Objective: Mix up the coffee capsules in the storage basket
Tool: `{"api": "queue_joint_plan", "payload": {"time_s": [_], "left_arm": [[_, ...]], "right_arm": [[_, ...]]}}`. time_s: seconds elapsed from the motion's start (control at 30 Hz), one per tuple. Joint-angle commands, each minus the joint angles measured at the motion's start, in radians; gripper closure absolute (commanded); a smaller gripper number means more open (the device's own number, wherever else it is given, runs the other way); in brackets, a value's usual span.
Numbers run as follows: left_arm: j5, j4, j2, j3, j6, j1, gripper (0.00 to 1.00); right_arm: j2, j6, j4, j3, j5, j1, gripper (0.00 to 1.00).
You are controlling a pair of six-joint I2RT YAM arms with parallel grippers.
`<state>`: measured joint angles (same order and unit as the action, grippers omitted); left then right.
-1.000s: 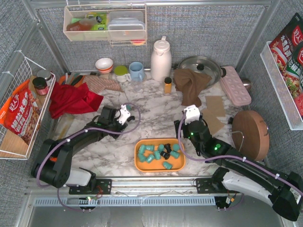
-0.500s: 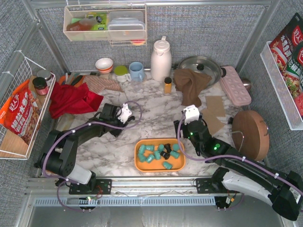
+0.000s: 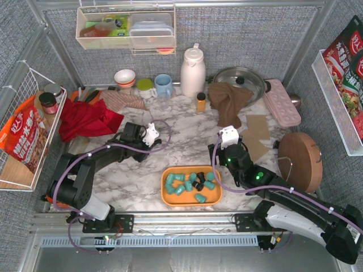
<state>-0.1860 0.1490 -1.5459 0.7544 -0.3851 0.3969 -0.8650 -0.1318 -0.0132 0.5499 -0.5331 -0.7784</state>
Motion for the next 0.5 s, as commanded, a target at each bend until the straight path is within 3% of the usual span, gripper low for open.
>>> {"api": "queue_joint_plan", "payload": {"time_s": [0.0, 0.2, 0.4, 0.47], "left_arm": [[-0.028, 0.0, 0.036, -0.001, -0.007, -0.001, 0.71], [-0.061, -0.024, 0.15, 0.009, 0.049, -0.001, 0.77], [-0.336, -0.132, 0.34, 0.003, 0.234, 0.026, 0.78], [-0.357, -0.16, 0.392, -0.015, 0.282, 0.075, 0.78]], "right_arm": [[-0.001, 0.003, 0.019, 0.001, -0.002, 0.001, 0.17], [-0.007, 0.003, 0.019, 0.002, -0.004, 0.001, 0.17], [-0.006, 0.003, 0.018, 0.001, -0.029, 0.001, 0.17], [0.0, 0.003, 0.017, -0.004, -0.048, 0.001, 0.17]]}}
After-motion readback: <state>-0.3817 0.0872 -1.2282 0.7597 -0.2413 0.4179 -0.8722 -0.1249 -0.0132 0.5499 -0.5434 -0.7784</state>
